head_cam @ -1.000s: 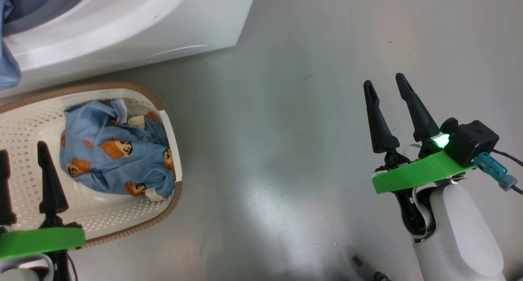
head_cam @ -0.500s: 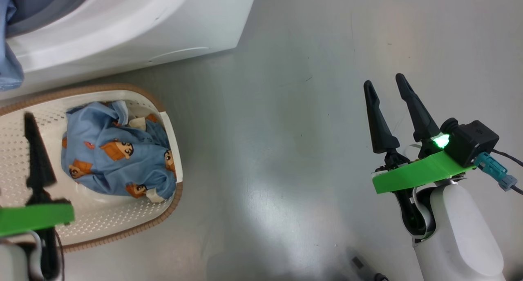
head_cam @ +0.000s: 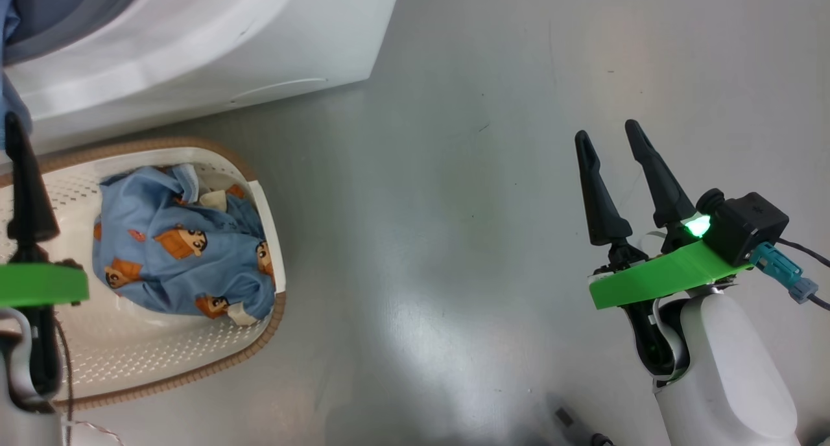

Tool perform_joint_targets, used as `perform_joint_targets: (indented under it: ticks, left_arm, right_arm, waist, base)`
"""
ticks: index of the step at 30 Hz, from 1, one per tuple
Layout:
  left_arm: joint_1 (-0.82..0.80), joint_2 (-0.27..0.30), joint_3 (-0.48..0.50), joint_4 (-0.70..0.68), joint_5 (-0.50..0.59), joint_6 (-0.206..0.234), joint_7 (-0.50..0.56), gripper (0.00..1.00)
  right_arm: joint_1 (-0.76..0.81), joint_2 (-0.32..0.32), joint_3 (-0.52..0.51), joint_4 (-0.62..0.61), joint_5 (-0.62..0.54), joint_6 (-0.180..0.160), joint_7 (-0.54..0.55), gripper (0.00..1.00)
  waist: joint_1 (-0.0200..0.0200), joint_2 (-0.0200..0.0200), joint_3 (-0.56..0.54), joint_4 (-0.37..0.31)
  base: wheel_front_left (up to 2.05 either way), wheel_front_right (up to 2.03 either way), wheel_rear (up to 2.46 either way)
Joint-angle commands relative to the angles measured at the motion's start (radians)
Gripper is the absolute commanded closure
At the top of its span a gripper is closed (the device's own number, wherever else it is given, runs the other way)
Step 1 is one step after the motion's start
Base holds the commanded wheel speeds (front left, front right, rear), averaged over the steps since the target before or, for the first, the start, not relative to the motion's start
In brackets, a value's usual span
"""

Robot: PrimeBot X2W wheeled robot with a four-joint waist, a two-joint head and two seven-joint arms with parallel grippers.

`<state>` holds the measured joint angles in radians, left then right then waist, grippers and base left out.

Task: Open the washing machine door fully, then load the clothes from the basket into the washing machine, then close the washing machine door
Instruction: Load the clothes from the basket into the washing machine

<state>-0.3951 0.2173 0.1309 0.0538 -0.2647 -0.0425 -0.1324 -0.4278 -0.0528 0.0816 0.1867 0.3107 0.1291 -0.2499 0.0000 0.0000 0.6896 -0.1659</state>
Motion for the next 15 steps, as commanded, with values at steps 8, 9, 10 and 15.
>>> perform_joint_targets:
  ticks: [8, 9, 10, 15]
  left_arm:
    - [-0.058, 0.047, 0.03, 0.022, -0.008, 0.029, 0.111, 0.0]
    - [-0.065, 0.049, 0.029, 0.026, -0.01, 0.031, 0.124, 0.0]
    - [-0.073, 0.05, 0.027, 0.029, -0.011, 0.033, 0.133, 0.0]
    - [-0.105, 0.054, 0.025, 0.046, -0.024, 0.048, 0.196, 0.0]
  right_arm:
    - [0.045, 0.003, 0.026, -0.006, 0.017, 0.002, -0.012, 0.0]
    - [0.045, 0.003, 0.026, -0.006, 0.019, 0.002, -0.012, 0.0]
    - [0.044, 0.003, 0.026, -0.005, 0.02, 0.002, -0.012, 0.0]
    - [0.042, 0.003, 0.027, 0.001, 0.028, 0.002, -0.012, 0.0]
  waist:
    - [0.0, 0.0, 0.004, -0.008]
    - [0.0, 0.0, 0.005, -0.008]
    - [0.0, 0.0, 0.007, -0.009]
    - [0.0, 0.0, 0.013, -0.011]
  base:
    - [0.0, 0.0, 0.0]
    - [0.0, 0.0, 0.0]
    - [0.0, 0.0, 0.0]
    - [0.0, 0.0, 0.0]
